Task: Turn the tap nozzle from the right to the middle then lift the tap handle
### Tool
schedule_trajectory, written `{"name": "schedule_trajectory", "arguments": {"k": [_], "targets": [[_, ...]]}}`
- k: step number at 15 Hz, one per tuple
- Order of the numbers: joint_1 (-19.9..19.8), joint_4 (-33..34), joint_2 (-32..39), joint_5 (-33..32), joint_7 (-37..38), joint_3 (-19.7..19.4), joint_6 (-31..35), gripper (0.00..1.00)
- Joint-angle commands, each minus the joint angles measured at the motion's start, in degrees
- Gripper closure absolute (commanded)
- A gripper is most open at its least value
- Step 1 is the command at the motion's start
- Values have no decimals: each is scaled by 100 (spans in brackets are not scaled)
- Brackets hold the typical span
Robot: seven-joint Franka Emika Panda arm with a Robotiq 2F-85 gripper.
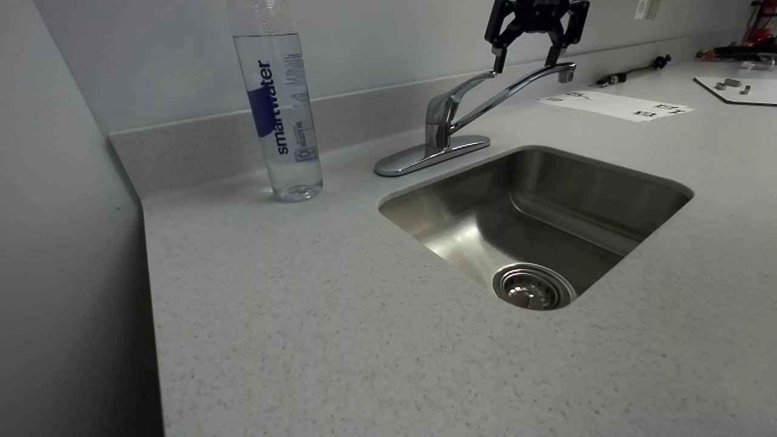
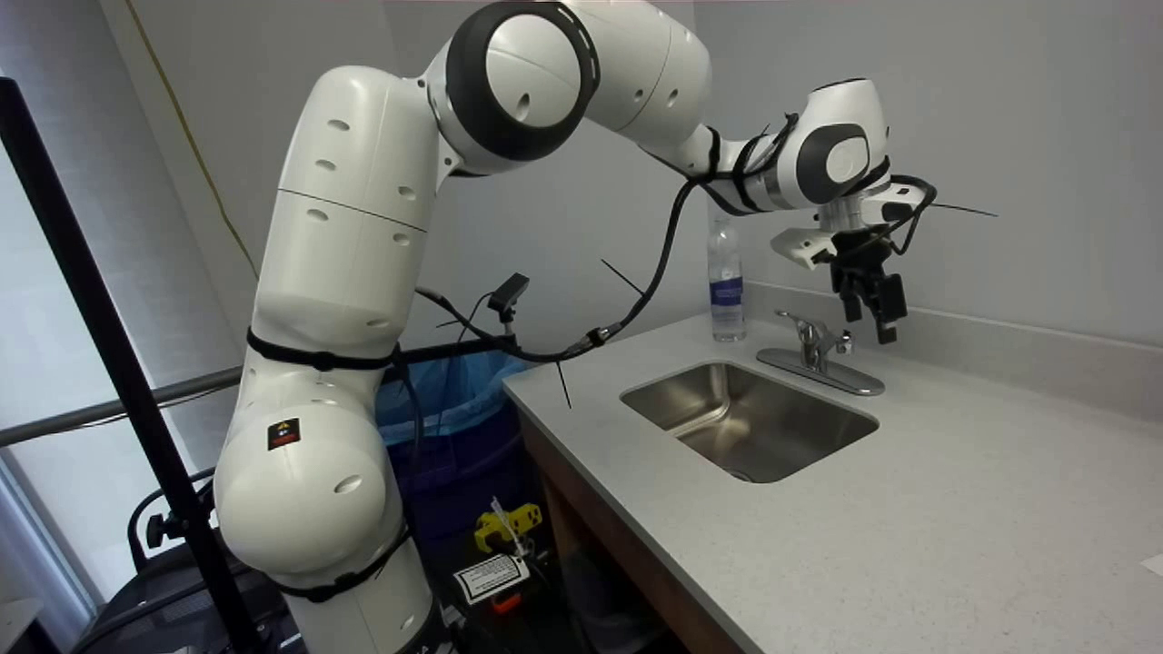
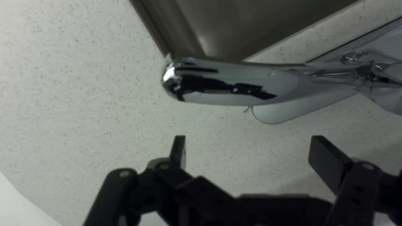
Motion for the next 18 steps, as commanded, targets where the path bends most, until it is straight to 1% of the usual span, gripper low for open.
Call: {"name": "schedule_trajectory", "arguments": {"k": [1, 9, 14, 18], "targets": [[89, -212, -78, 89, -49, -109, 163, 0], [26, -686, -423, 96, -158, -163, 136, 0], [16, -1206, -803, 44, -373, -186, 121, 0], [20, -1577, -1031, 58, -527, -153, 345, 0]]}}
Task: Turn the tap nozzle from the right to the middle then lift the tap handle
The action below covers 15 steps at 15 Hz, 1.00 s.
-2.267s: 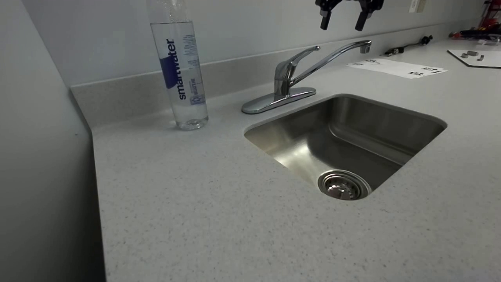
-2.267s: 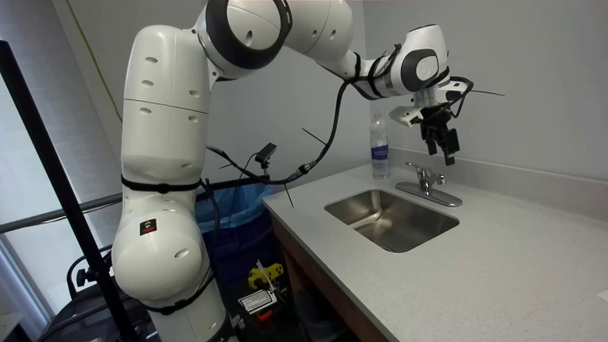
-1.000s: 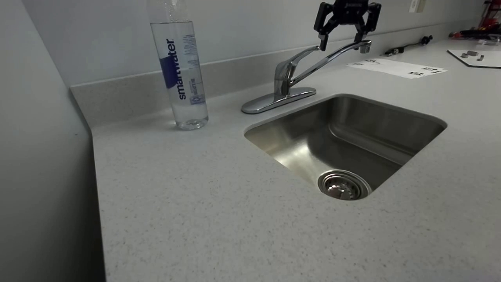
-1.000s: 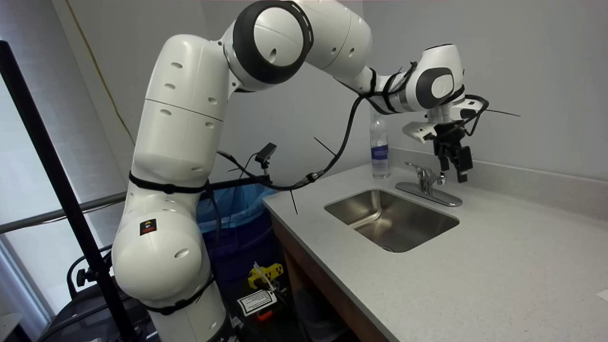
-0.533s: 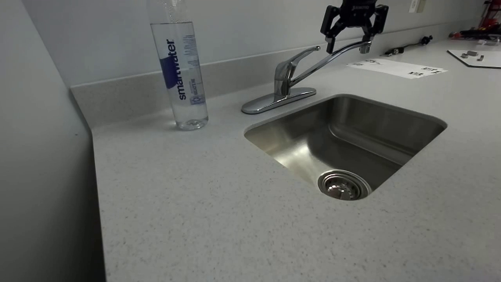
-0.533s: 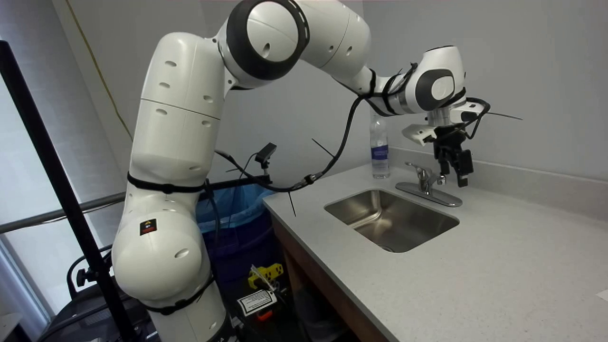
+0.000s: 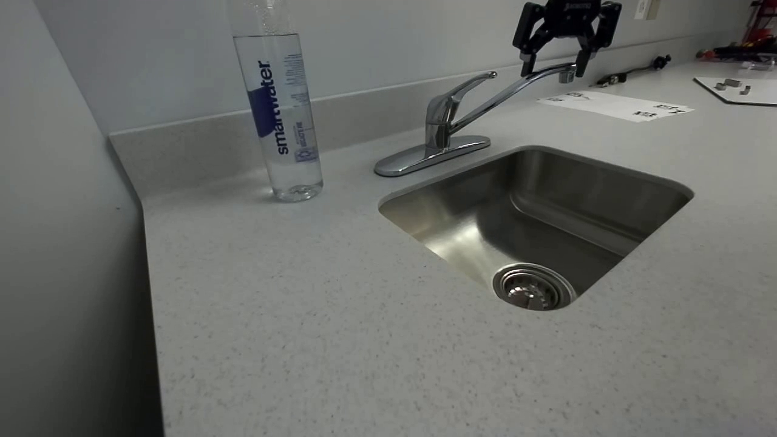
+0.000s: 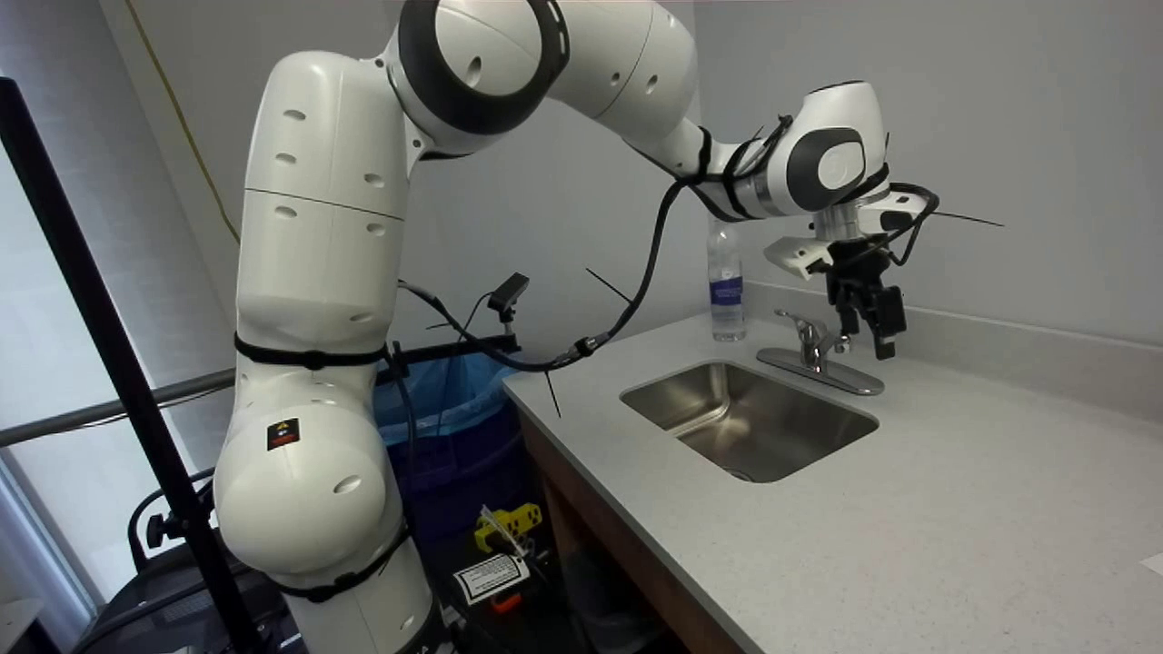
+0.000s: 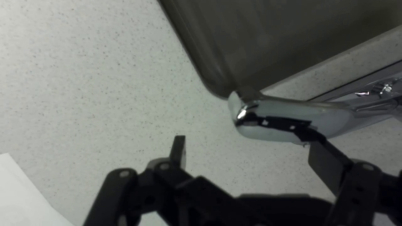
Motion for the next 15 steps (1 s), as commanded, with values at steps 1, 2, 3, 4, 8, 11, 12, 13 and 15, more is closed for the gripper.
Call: {"name": "schedule_trajectory", "arguments": {"k": [1, 2, 3, 4, 8, 11, 12, 13, 15], "targets": [[24, -702, -493, 65, -358, 23, 152, 0], [20, -766, -525, 80, -400, 31, 198, 0], [19, -823, -556, 91, -437, 41, 211, 0], [15, -867, -589, 108, -474, 55, 201, 0], [21, -1049, -726, 202, -577, 130, 117, 0], [39, -1168, -785, 232, -613, 180, 35, 0], [48, -1223, -807, 234, -624, 200, 47, 0], [64, -1262, -819, 230, -623, 225, 66, 0], [89, -1330, -837, 224, -621, 272, 85, 0]]}}
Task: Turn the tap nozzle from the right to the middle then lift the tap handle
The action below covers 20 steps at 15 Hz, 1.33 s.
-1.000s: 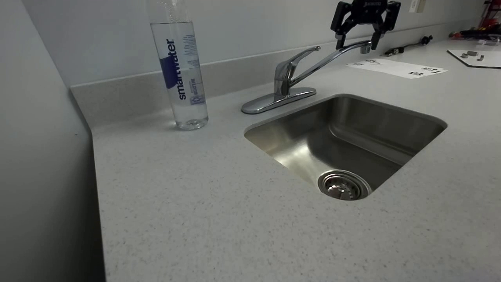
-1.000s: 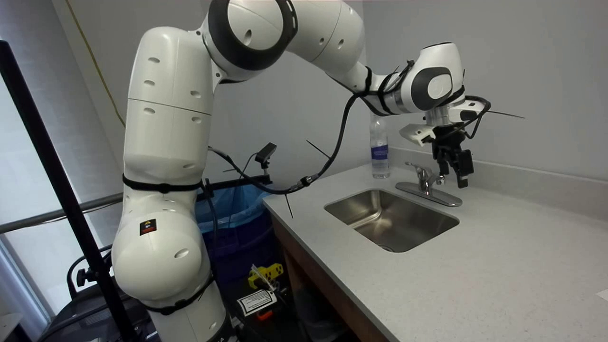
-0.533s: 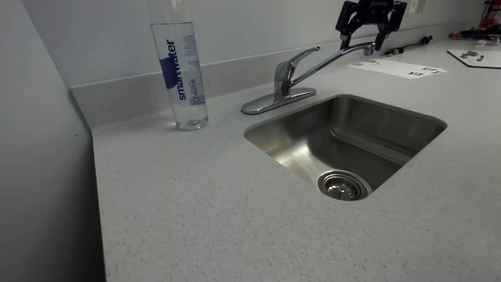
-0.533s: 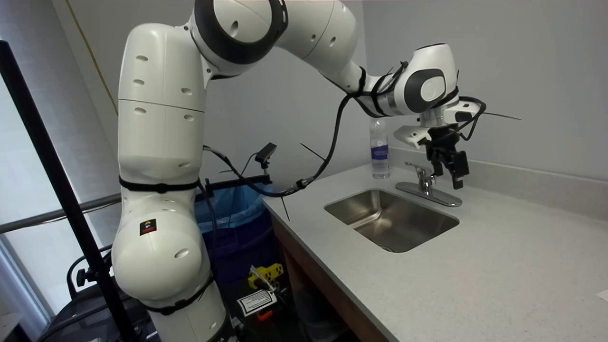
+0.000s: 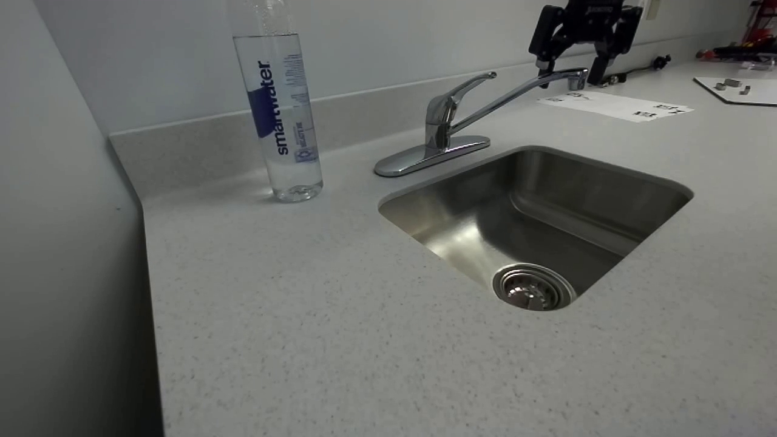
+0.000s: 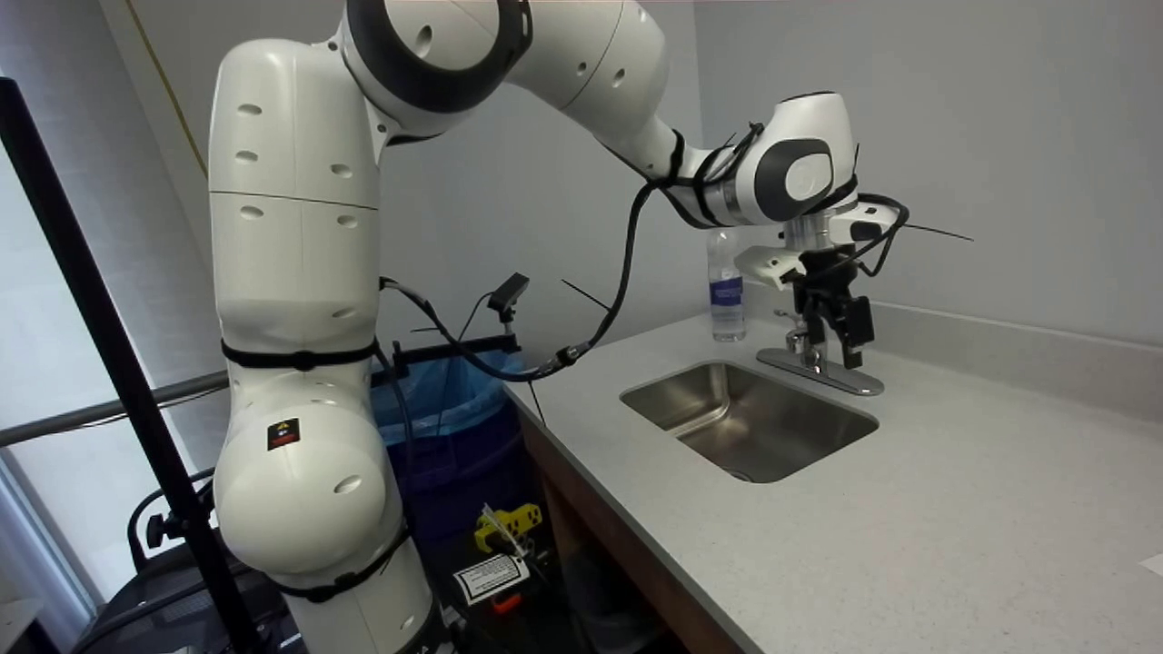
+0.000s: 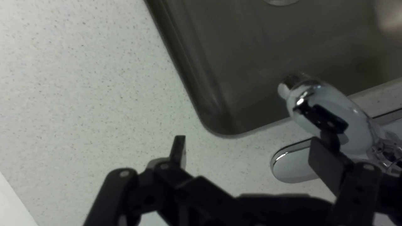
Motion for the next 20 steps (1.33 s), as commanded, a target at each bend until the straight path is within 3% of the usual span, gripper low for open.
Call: {"name": "schedule_trajectory", "arguments": {"k": [1, 14, 20], "targets": [[97, -403, -243, 153, -208, 122, -148, 0], [390, -510, -309, 134, -236, 468, -117, 0], [400, -425, -347, -14, -217, 407, -293, 0]]}}
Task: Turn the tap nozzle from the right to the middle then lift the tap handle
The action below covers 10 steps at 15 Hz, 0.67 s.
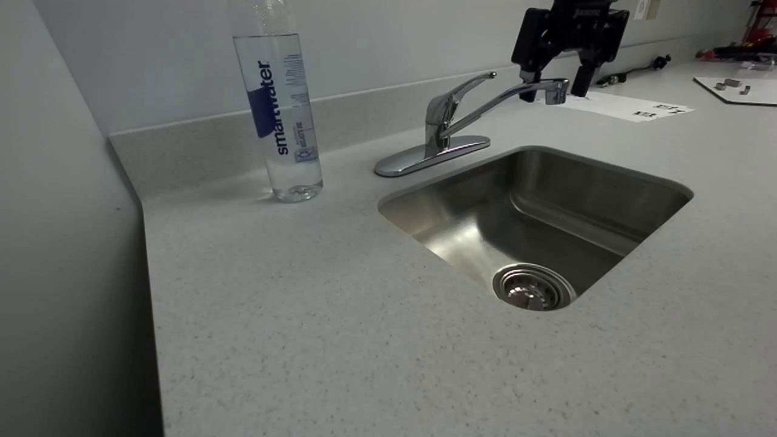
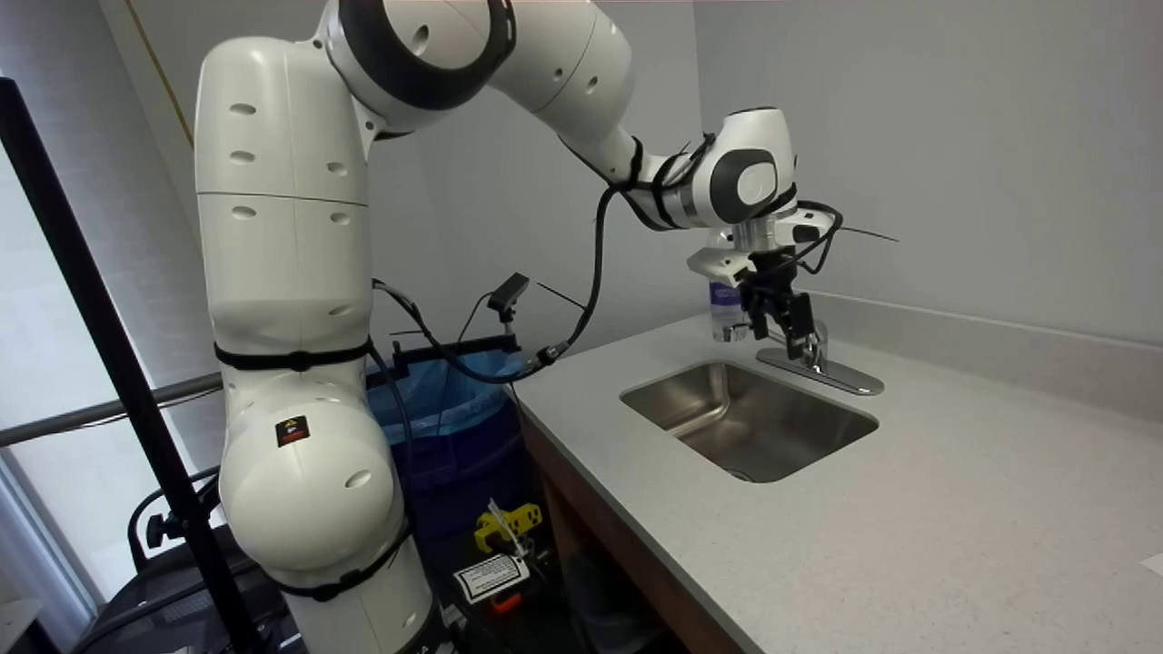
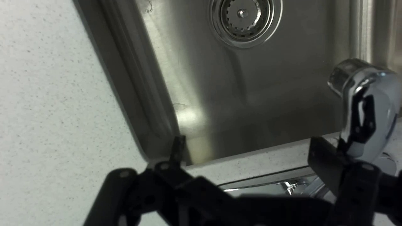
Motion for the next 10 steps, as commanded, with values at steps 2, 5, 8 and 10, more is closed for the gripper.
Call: {"name": "schedule_trajectory", "arguments": {"k": [2, 5, 8, 10], "targets": [[44, -114, -240, -10, -198, -17, -393, 0], [8, -72, -380, 13, -353, -13, -694, 0], [-11, -16, -508, 19, -459, -8, -828, 0], [-25, 62, -554, 55, -523, 0, -822, 0]]}}
